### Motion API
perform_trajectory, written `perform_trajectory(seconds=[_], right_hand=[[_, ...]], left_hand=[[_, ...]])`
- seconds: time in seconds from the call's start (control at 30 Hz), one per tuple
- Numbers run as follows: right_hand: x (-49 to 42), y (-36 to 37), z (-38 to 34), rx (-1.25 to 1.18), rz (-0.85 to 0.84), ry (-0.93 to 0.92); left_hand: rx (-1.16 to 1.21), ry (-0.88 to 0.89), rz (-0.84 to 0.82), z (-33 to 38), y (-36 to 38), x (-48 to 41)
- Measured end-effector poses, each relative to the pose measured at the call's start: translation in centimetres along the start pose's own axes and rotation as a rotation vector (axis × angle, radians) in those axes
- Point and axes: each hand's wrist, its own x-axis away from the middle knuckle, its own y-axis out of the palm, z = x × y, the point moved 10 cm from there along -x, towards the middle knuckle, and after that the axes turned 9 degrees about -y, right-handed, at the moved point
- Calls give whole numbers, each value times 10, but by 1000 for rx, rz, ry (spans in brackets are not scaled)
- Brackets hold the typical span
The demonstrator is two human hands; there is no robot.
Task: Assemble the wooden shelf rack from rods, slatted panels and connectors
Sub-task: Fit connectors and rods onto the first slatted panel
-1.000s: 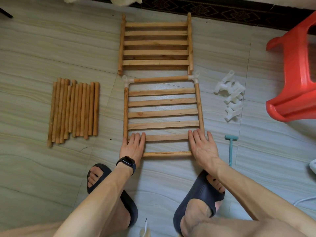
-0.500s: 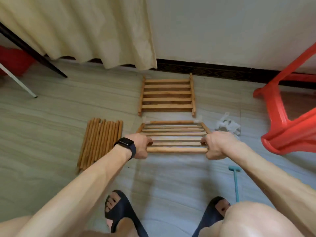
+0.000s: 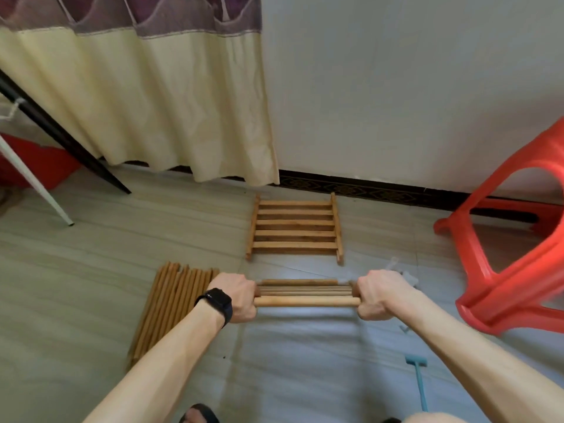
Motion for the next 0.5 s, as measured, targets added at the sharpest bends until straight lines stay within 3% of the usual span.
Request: perform_trajectory(seconds=[0.23, 0.5], right_hand=[[-19, 37, -14, 58, -196, -47], [-20, 131, -30, 138, -67, -97]], left_hand=[[-100, 20, -140, 0, 26, -11], [-34, 39, -113, 39, 126, 7]])
